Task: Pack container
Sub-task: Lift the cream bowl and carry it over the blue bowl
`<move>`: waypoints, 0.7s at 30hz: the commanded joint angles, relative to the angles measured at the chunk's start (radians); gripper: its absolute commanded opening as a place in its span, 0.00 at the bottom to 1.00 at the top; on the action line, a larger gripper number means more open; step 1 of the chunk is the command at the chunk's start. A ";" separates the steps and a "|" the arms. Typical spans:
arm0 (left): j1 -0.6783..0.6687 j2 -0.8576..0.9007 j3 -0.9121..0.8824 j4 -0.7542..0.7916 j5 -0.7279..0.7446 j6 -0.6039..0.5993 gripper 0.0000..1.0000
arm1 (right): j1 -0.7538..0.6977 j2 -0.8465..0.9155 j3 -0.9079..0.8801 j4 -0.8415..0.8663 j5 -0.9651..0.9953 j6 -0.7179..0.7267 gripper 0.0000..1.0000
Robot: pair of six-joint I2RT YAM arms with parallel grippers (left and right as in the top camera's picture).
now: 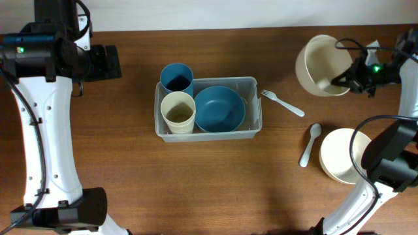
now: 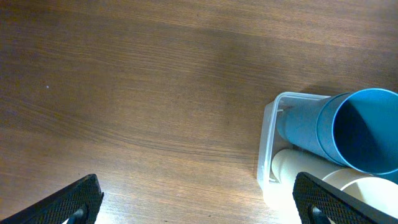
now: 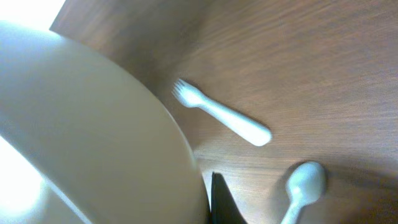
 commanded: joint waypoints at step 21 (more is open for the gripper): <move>0.004 -0.002 -0.001 0.000 -0.010 -0.006 1.00 | 0.661 -0.093 0.056 0.008 0.504 0.142 0.04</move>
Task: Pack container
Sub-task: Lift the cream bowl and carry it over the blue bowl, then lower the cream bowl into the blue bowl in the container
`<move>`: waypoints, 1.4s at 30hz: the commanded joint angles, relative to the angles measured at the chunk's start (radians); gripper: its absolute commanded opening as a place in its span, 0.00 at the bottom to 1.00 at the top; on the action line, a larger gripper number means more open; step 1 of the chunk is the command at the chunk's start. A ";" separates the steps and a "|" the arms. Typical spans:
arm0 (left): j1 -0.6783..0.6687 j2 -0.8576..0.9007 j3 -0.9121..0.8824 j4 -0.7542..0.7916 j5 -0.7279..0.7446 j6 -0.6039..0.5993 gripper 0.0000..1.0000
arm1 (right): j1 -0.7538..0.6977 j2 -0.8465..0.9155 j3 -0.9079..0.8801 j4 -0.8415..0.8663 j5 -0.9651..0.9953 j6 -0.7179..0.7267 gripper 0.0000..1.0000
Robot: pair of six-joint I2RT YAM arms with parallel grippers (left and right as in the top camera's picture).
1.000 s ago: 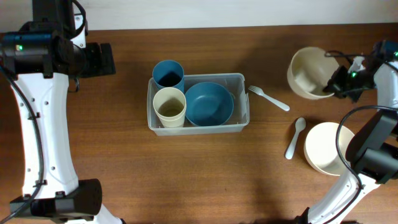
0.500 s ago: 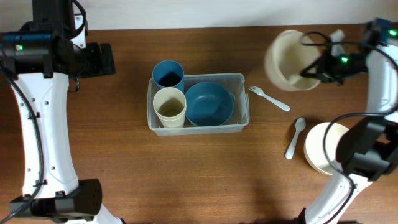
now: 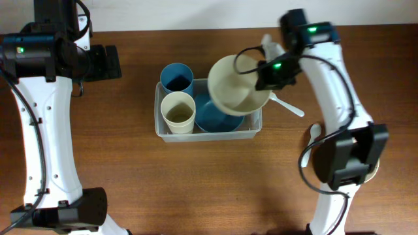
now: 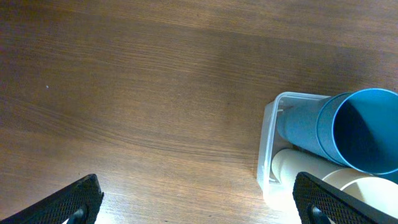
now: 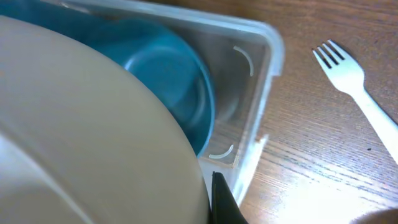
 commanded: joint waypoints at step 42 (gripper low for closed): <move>0.004 -0.002 -0.001 0.000 -0.010 -0.006 1.00 | 0.116 -0.020 -0.272 0.280 0.058 0.114 0.04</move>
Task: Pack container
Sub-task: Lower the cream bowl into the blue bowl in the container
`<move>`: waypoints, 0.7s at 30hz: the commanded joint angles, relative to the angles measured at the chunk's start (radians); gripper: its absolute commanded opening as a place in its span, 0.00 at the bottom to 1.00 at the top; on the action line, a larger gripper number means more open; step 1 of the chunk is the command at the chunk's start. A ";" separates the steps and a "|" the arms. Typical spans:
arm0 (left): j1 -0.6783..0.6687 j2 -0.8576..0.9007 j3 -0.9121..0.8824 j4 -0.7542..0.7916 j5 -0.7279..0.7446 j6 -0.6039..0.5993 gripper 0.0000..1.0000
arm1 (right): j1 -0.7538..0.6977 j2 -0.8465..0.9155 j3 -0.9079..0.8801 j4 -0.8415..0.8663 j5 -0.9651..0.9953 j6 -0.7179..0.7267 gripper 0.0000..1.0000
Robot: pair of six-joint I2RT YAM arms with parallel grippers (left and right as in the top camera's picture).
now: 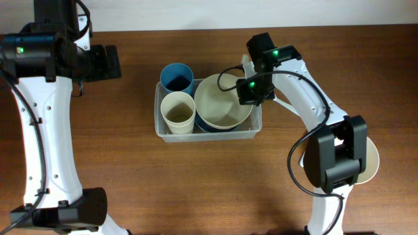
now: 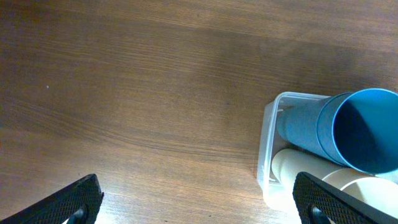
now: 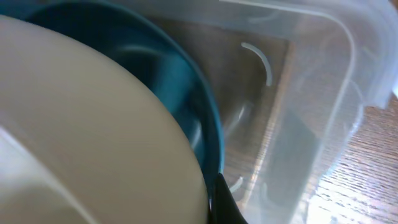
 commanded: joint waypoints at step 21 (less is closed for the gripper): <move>0.004 -0.002 -0.001 0.000 -0.010 -0.006 1.00 | 0.017 -0.022 0.052 -0.040 -0.027 -0.023 0.25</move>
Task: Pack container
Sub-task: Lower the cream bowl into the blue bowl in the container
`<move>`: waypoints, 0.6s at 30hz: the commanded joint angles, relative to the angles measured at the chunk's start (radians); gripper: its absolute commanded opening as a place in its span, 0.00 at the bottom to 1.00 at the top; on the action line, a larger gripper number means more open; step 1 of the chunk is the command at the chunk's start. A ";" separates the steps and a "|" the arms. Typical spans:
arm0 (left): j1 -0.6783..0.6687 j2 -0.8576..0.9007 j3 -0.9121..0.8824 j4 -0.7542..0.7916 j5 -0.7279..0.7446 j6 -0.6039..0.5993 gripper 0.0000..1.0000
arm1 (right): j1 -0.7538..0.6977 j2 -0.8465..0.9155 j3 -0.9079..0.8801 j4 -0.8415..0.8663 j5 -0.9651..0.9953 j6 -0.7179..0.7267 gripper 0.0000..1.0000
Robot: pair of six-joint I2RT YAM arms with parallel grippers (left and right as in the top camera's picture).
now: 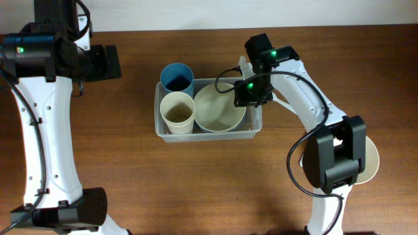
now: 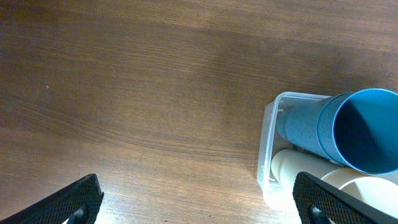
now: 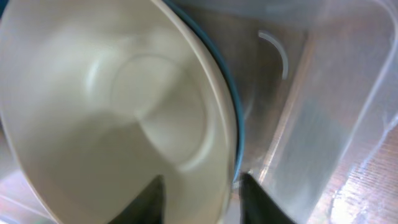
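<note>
A clear plastic container [image 1: 256, 83] holds a blue cup [image 1: 176, 77], a cream cup [image 1: 178, 109] and a cream bowl [image 1: 221, 108] nested in a blue bowl [image 3: 234, 127]. My right gripper [image 1: 251, 91] hangs over the bowls' right rim. In the right wrist view it [image 3: 200, 182] is open, with its dark fingers [image 3: 252, 190] on either side of the cream bowl's [image 3: 124, 106] rim. My left gripper [image 2: 199, 202] is open over bare table left of the container [image 2: 268, 124], level with the blue cup [image 2: 364, 130].
A cream round dish [image 1: 372, 160] lies at the right table edge, half behind the right arm. The table is brown wood, and its far edge runs along the top of the overhead view. The right arm spans the table right of the container.
My right gripper has opened and let go of the cream bowl, which now sits level inside the blue bowl. The left arm has not moved.
My right gripper first held the cream bowl at the far right of the table, by a fork and spoon. Then it held the bowl over the container's right half, then tilted low into the blue bowl. Now the bowl rests nested there, released.
</note>
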 commanded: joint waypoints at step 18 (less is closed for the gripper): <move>0.004 -0.002 -0.001 -0.001 -0.010 -0.006 1.00 | 0.007 -0.022 0.162 -0.137 0.078 -0.012 0.04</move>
